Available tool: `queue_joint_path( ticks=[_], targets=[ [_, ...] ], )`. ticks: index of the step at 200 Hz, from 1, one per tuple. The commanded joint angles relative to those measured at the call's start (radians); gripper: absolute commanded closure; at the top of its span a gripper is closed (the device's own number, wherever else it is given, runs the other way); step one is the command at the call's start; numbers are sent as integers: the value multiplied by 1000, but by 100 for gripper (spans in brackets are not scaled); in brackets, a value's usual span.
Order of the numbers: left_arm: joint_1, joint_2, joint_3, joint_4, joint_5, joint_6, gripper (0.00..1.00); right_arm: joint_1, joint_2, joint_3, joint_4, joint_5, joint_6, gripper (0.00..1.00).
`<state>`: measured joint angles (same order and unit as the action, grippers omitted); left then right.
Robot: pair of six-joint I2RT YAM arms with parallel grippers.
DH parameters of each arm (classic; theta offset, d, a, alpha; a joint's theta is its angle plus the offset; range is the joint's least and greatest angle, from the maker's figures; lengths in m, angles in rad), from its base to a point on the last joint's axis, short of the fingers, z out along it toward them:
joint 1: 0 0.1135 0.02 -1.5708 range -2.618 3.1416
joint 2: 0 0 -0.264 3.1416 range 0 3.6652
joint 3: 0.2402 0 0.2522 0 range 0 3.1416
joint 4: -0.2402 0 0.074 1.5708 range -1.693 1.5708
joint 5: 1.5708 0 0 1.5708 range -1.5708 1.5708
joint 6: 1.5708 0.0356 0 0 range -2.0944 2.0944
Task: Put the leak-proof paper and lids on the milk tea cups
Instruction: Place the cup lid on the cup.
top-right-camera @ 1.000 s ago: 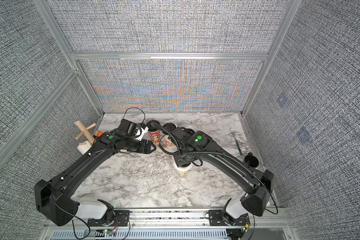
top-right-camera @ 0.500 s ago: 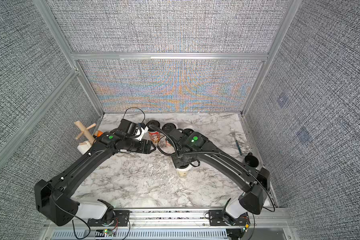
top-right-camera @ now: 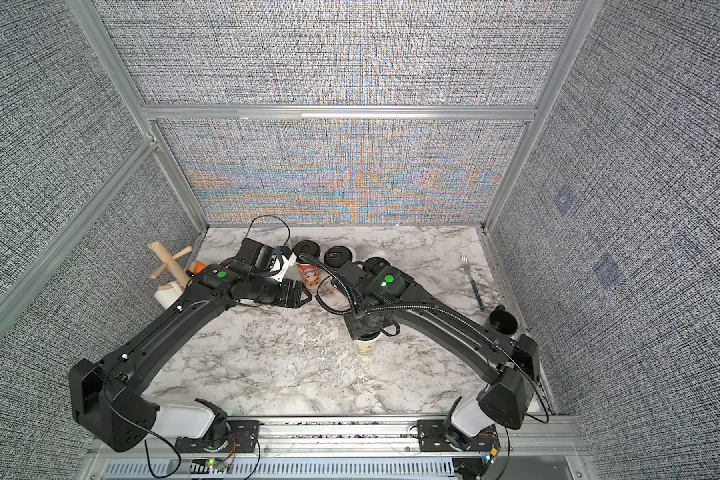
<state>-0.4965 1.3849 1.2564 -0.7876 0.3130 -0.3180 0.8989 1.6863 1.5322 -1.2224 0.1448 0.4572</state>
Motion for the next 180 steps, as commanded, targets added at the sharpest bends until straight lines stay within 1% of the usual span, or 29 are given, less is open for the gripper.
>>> queue_joint_path(
  ticks=[1,29,139,180],
  targets=[
    [1,0,-3,-7,-5,13,16,1,3,8,12,15,10,27],
    [0,-1,-5,-7,-3,13,16,2,5,11,5,24,12,23],
    [2,-9,-8,-10,6,16,16,1,3,30,-10,38,20,17],
    [3,-7,29,-39,59,39,16,1,-21,82,-3,44,27,14]
  ],
)
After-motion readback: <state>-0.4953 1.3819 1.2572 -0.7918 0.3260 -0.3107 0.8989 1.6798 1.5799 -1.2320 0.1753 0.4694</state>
